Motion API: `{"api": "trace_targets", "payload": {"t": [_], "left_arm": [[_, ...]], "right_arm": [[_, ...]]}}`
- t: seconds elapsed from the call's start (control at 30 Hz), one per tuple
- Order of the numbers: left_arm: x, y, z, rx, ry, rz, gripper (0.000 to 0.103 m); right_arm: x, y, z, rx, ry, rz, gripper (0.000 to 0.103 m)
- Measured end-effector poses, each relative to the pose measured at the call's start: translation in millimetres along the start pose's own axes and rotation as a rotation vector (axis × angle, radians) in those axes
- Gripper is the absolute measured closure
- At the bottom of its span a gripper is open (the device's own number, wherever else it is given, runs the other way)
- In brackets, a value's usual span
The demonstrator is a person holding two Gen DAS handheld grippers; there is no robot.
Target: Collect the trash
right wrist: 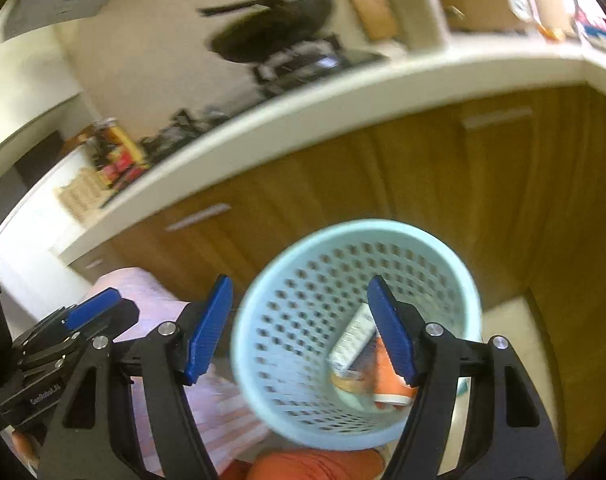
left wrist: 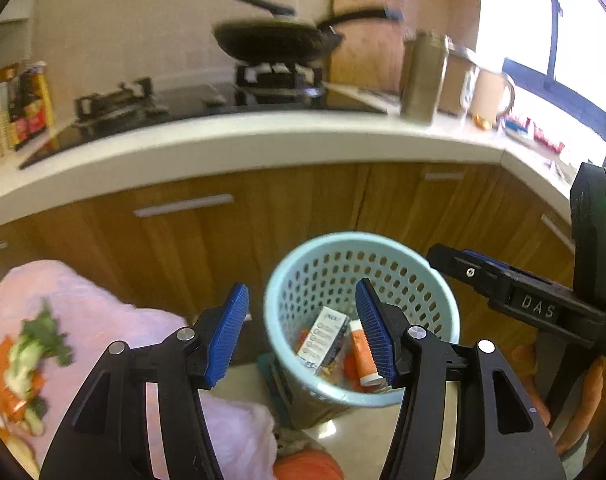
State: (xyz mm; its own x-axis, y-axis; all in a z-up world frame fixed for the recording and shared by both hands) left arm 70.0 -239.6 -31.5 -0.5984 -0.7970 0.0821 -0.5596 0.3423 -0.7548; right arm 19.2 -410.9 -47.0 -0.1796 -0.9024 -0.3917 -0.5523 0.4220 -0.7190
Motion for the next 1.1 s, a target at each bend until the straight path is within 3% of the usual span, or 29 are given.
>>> {"api": "trace_targets", "payload": {"t": [0.3,0.6,0.73,0.93,1.1], "left_arm": [[-74.5,20.3,-119.6,0.152,-0.127,-0.113,0.049],[-194.9,74.4,-230.6,0.255,-0.321,-0.297,0.049],[-254.5,113.4,-264.9,0.245,-0.426,-0.4,0.049],[-349.7,181.4,-287.4,0.178,-0.545,-0.593,0.049],[-411.2,224.2,-276.4,0.104,-0.511,-0.73,0.049]], "right_arm": [[-148.1,30.3,-9.3,0.031,-0.182,-0.252,0.037],[-293.9,89.9,16.2,-0.029,-0.368,-0.463,0.038],[-338.6,122.3,41.5,-0.11,-0.404,-0.525,0.062],[-384.9,169.1,71.9,-0.189,-0.406,-0.608,0.062],[-387.9,175.9,94.8,-0.174,-0.354,-0.605,0.062]]}}
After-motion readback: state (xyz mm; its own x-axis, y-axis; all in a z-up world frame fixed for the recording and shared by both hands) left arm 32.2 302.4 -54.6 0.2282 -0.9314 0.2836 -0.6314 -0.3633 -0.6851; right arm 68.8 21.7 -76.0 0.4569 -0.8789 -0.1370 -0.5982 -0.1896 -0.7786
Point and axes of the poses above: each gripper's, at about its wrist camera, not at the fingertips, and z roughly the way its jaws point, x to its right, y to its underside, the point moved 5 cm from there along z, roughly the way its jaws point, and after that the axes turned 3 degrees about -x, right-handed, at the moved point
